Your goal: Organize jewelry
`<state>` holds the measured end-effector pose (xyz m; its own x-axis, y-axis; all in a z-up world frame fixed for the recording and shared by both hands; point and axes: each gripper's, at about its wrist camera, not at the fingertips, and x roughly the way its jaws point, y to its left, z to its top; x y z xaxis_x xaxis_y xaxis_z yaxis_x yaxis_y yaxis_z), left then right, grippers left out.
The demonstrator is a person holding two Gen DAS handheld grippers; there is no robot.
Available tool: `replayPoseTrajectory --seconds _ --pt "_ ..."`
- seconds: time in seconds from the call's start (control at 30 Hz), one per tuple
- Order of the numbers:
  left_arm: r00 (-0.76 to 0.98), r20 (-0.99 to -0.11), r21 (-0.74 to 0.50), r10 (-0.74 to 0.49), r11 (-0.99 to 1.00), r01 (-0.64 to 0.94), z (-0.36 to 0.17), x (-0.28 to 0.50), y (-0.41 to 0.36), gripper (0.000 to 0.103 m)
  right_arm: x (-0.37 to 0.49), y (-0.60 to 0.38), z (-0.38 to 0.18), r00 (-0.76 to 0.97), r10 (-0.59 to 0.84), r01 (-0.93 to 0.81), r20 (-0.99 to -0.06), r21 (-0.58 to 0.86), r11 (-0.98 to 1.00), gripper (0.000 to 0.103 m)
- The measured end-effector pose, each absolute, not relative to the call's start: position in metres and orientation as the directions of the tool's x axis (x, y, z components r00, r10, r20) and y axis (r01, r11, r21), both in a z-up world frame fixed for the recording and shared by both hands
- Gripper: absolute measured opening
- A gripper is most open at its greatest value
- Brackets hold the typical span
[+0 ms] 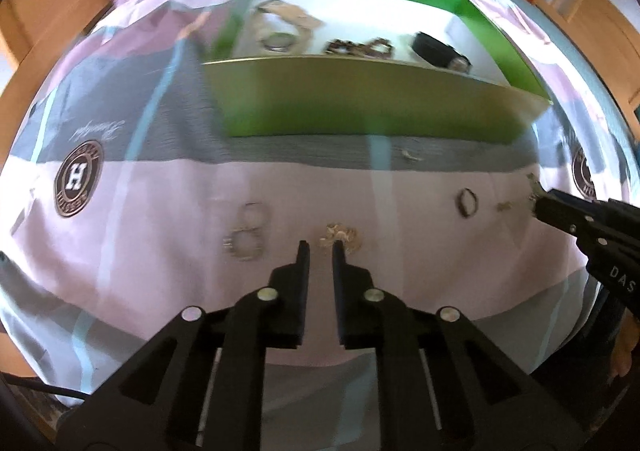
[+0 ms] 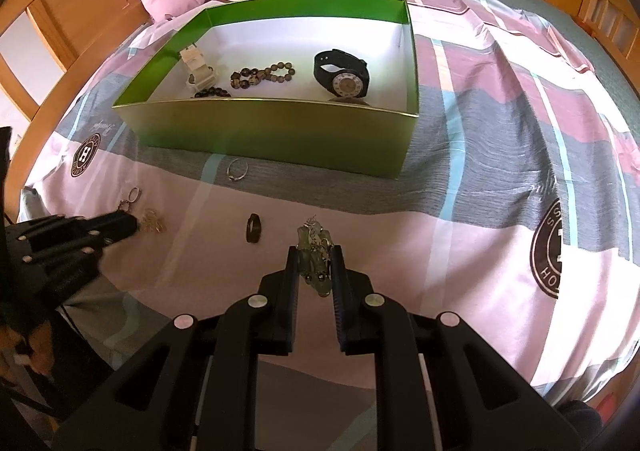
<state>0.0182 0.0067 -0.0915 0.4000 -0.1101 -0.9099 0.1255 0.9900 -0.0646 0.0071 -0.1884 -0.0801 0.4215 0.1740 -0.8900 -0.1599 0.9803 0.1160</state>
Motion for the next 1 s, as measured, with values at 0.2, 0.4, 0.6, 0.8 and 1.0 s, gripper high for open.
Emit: replayPoseTrajectory --seconds 0.2,0.4,0.6,0.8,1.0 --pt "0.411 -0.897 -0.110 -0.166 0.982 0.157 -0.086 0.009 0.008 0.048 0.007 -0.187 -0.083 0.411 0.175 -0.157 -0.895 0.120 0.980 0.016" --pt "0.408 -0.879 -0.168 -0.246 0.962 0.217 -0.094 -0.012 0.015 0.056 0.006 -0.191 -0.086 0.407 0.171 -0.148 -0.897 0.120 0.982 0.016" --pt "0.391 -0.887 -0.197 -0.246 0.967 0.161 -0.100 -0.005 0.028 0.055 0.007 -0.193 -0.093 0.386 0.174 -0.133 -0.906 0.132 0.982 0.016" --pt "0.423 -0.890 -0.095 -0.170 0.977 0.193 -0.093 0.008 -0.004 0.055 0.007 -0.191 -0.096 0.379 0.172 -0.135 -0.909 0.129 0.982 0.016" --pt "0.410 -0.908 -0.023 -0.086 0.988 0.156 -0.103 0.030 -0.019 0.055 0.008 -0.195 -0.098 0.375 0.161 -0.123 -0.913 0.124 0.985 0.025"
